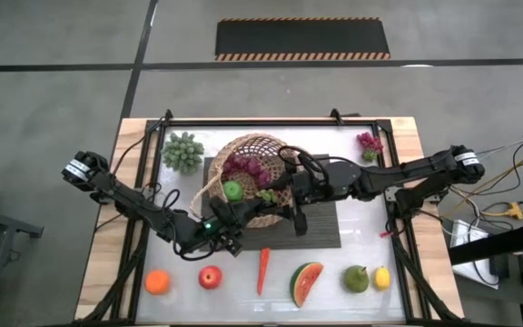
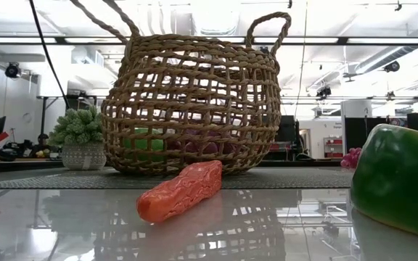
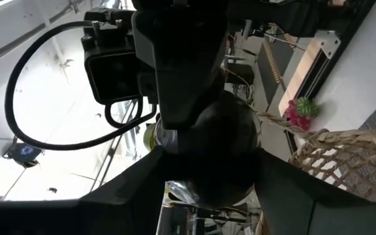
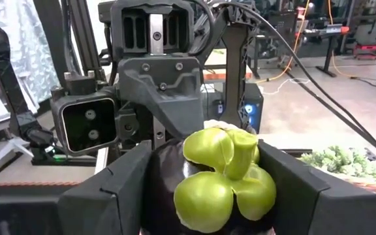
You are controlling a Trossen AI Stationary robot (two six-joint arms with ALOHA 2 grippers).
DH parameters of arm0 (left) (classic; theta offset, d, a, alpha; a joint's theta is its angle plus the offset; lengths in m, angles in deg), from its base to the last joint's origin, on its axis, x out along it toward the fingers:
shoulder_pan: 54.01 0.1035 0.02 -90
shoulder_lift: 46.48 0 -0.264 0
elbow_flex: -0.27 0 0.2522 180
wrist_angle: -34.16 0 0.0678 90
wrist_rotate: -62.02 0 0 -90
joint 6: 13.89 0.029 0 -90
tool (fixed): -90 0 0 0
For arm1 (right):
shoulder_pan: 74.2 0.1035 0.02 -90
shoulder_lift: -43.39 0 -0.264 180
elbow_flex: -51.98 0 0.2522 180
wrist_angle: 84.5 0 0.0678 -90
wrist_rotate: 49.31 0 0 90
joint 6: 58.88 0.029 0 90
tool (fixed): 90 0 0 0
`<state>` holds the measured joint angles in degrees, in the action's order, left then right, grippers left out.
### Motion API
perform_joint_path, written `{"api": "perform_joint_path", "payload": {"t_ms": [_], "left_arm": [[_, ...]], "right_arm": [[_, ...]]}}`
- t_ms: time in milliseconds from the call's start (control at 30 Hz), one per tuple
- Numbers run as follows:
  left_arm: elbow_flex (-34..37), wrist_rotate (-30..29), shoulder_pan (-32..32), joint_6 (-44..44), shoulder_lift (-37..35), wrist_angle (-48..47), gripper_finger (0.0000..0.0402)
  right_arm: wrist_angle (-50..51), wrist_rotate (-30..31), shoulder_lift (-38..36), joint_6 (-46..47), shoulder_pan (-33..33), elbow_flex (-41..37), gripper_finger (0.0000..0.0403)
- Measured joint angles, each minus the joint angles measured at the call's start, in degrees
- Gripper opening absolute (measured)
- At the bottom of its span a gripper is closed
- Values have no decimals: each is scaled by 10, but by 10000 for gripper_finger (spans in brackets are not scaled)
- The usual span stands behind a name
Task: Build produce basket
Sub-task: Put the black mangosteen into the brown basket
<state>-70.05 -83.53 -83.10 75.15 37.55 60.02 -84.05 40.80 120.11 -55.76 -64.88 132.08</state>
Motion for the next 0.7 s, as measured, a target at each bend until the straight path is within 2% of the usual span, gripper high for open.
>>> {"api": "perform_joint_path", "payload": {"t_ms": [133,400,533,700], "left_arm": [[0,0,0,-2,0,1,208],[3,1,2,-34,-2,9,289],[17,3,2,-33,-16,7,312],[48,33,1,-90,-70,9,313]], "right_arm": [[2,0,0,-2,0,0,224],[13,-1,-4,-10,-2,-1,223],[35,-1,-11,-1,-13,-1,223],[85,64,-19,5,-30,-1,223]]}}
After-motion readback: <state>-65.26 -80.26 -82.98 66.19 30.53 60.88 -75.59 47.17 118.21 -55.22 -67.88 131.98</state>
